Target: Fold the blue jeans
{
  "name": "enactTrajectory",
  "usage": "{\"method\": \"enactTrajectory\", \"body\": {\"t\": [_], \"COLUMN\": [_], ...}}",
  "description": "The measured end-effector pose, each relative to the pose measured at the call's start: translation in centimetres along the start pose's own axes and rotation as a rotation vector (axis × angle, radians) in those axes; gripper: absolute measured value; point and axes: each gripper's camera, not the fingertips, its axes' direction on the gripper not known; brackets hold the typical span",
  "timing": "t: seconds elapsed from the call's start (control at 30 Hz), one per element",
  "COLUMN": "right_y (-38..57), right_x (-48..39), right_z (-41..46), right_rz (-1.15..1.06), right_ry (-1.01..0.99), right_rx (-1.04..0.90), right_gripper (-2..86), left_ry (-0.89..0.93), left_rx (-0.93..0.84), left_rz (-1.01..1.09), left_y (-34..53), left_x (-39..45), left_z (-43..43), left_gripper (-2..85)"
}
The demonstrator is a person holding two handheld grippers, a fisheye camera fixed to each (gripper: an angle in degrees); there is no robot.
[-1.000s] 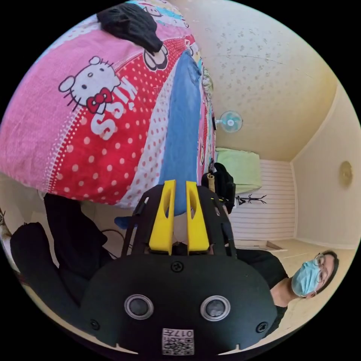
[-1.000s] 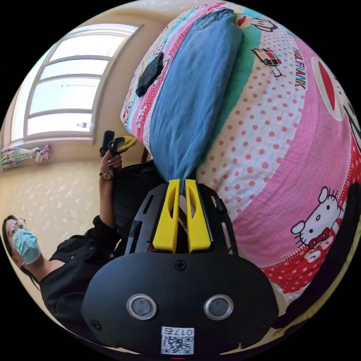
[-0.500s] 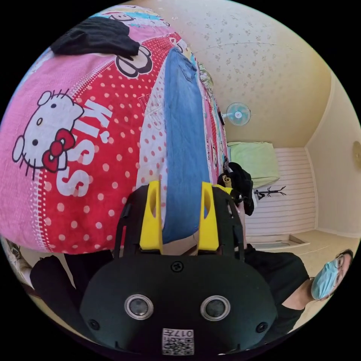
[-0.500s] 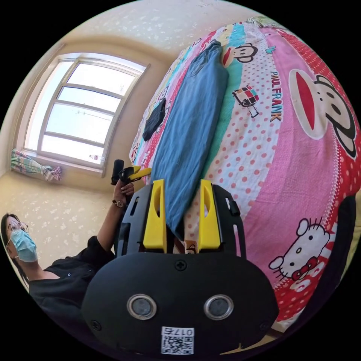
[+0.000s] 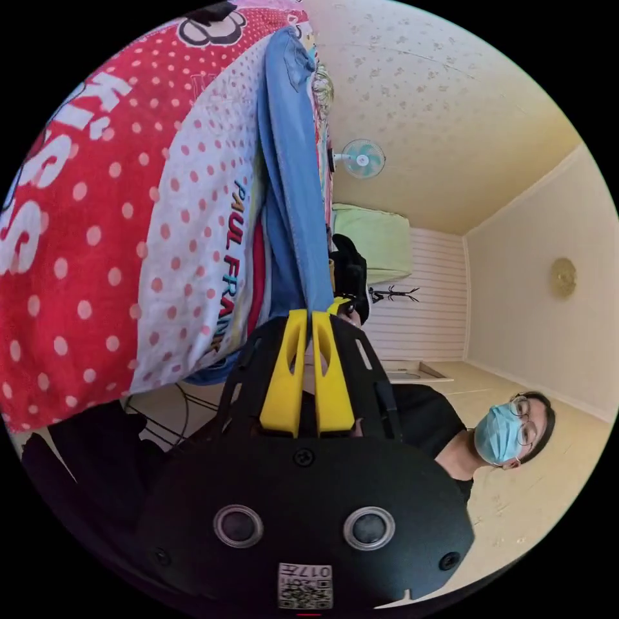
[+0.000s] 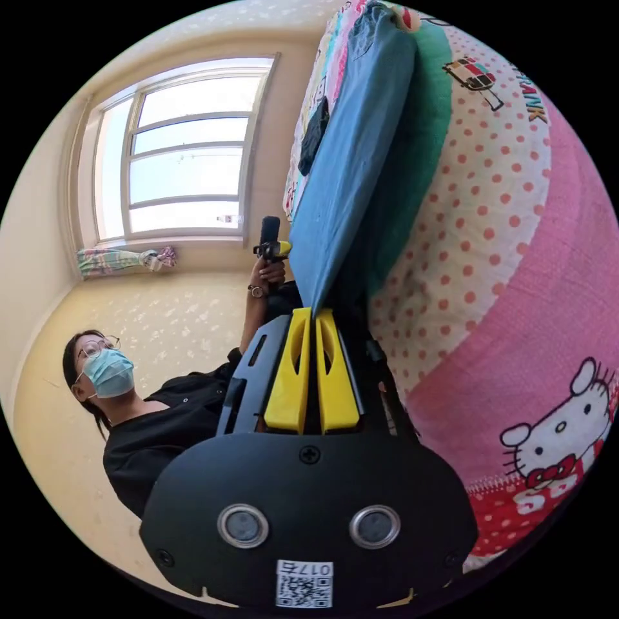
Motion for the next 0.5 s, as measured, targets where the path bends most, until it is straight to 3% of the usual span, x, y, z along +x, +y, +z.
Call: {"method": "enactTrajectory", "body": {"t": [0.1,0.23,0.3,0.4,0.5], "right_y": [0.5,1.0,0.6,-0.3,-0.2], "right_x": [1.8,2.2,2.9,4.6,5.0], "right_z": [-1.1,-3.6,-4.2,-3.0,-2.1], "right_rz": [0.099,0.050,0.056,0.132,0.110], "right_ry": [0.110,0.027,-0.008,-0.016,-0.047], "right_rx": [0.044,0.236,0.304,0.250,0.238], "right_gripper": [3.9,8.1,9.0,9.4,9.1], "left_ry": [-0.069,-0.198,-0.215,-0.225,-0.449], "left_rx": [0.107,0.318,0.282,0.113,0.001], "left_rz": [-0.002,0.121,0.125,0.084,0.081], "left_y": [0.6,1.2,0.1,-2.3,-3.4], "left_x": [0.1,2.6,2.4,1.1,2.0], "left_z": [-1.3,-3.7,-2.7,0.7,3.9], "left_gripper": [2.1,7.1,8.5,9.2,10.4]}}
